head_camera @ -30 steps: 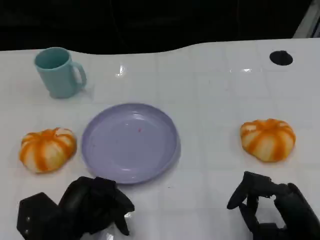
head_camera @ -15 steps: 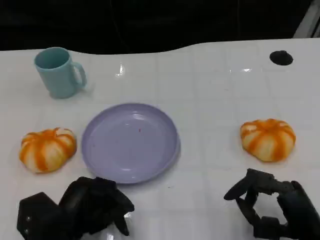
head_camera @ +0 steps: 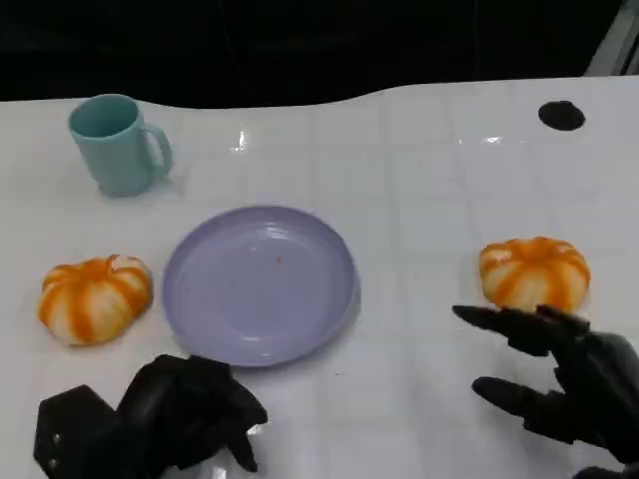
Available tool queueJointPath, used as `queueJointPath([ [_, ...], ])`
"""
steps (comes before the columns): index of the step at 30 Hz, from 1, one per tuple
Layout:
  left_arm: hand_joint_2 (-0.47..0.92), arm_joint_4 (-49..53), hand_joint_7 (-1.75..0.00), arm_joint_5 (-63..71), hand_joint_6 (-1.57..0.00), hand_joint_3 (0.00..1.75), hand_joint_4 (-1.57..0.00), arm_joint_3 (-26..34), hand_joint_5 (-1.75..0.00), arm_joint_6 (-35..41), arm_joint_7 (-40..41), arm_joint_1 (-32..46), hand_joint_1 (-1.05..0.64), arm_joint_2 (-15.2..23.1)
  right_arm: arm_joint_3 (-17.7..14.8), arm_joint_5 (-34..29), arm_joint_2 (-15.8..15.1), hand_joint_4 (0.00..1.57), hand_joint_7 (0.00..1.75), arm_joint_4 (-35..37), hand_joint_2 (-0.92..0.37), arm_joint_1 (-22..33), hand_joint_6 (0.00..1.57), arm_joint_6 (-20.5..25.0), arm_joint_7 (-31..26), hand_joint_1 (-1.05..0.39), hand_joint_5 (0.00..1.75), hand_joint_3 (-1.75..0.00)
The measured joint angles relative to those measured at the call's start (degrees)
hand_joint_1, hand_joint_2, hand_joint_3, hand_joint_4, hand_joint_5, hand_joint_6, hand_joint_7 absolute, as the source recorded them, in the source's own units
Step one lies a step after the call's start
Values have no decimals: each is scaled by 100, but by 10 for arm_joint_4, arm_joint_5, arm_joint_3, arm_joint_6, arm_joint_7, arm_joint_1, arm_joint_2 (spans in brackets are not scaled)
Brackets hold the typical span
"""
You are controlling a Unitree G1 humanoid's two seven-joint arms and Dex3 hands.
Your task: Grasp the bread from the table and place it into the plate.
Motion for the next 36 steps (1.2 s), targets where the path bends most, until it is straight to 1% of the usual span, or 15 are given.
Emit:
queueJointPath([
  [3,81,2,-52,0,-156,1,-145,0,-102,0,0,-1,-105,0,2,-40,-11,16,0,-14,-91,-10,35,40,-13,-54,31,-2],
  [7,81,7,-52,-1,-156,1,-145,0,-101,0,0,-4,-105,0,9,-79,-31,11,0,-22,-90,-36,33,85,-17,-57,32,-1],
  [10,81,7,-52,0,-155,0,-146,0,-101,0,0,-6,-105,0,15,-101,-45,1,0,-23,-90,-56,31,116,-18,-59,46,0],
  [14,81,7,-52,0,-156,1,-146,0,-101,0,0,-6,-105,0,32,-141,-63,0,0,-24,-89,-75,29,164,-19,-59,46,0],
  [18,81,7,-52,0,-156,1,-146,0,-101,-2,0,-5,-105,0,50,-170,-65,0,0,-25,-87,-83,29,206,-19,-56,47,0],
  [22,81,6,-52,0,-157,1,-146,-1,-101,-2,-1,-5,-105,-1,67,-176,-65,0,0,-22,-86,-99,28,239,-16,-54,47,0],
  [26,81,-1,-52,0,-157,0,-146,-2,-101,-1,0,0,-105,-1,85,-177,-66,0,1,-9,-85,-117,29,259,-11,-52,47,0],
  [30,81,-4,-51,1,-156,1,-145,-3,-101,-1,0,3,-105,-1,105,-182,-66,0,1,26,-84,-137,30,277,-11,-50,47,0],
  [36,82,-7,-52,0,-156,1,-145,-5,-101,-1,0,6,-105,-1,127,-184,-66,0,0,87,-84,-176,30,289,-20,-50,45,0],
])
